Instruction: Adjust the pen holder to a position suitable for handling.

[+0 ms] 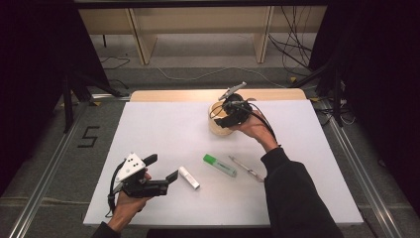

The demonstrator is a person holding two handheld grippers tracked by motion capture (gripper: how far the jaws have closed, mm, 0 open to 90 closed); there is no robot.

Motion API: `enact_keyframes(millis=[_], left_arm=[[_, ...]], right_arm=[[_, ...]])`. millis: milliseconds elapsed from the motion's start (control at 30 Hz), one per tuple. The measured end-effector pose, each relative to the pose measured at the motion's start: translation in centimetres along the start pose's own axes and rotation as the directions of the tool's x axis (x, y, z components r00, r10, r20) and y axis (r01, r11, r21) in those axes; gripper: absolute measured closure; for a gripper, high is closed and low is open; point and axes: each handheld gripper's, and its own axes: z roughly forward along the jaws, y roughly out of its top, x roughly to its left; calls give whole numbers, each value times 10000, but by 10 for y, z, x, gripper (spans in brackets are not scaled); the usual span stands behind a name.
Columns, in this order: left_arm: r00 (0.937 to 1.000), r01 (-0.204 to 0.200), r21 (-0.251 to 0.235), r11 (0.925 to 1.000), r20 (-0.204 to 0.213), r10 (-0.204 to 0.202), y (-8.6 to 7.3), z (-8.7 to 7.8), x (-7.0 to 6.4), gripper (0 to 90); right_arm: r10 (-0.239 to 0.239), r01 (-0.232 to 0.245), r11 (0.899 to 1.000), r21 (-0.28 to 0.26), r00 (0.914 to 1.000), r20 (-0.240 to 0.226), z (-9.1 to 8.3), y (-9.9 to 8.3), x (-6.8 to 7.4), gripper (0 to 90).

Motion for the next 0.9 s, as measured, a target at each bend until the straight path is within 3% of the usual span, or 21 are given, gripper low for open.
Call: enact_keyframes(millis=[433, 733, 900], left_arm=[[10000, 4, -7, 10000, 36, -4, 1, -1, 0, 68], [10000, -62, -37, 10000, 59, 62, 1, -1, 0, 68], [10000, -57, -13, 10000, 60, 57, 1, -1, 1, 68]], right_arm=[[304, -301, 9989, 370, 9995, -74, 33, 9, -4, 529], [776, -768, 9955, 561, 9969, -135, 47, 8, -10, 615], [725, -709, 9959, 570, 9970, -275, 51, 9, -9, 662]])
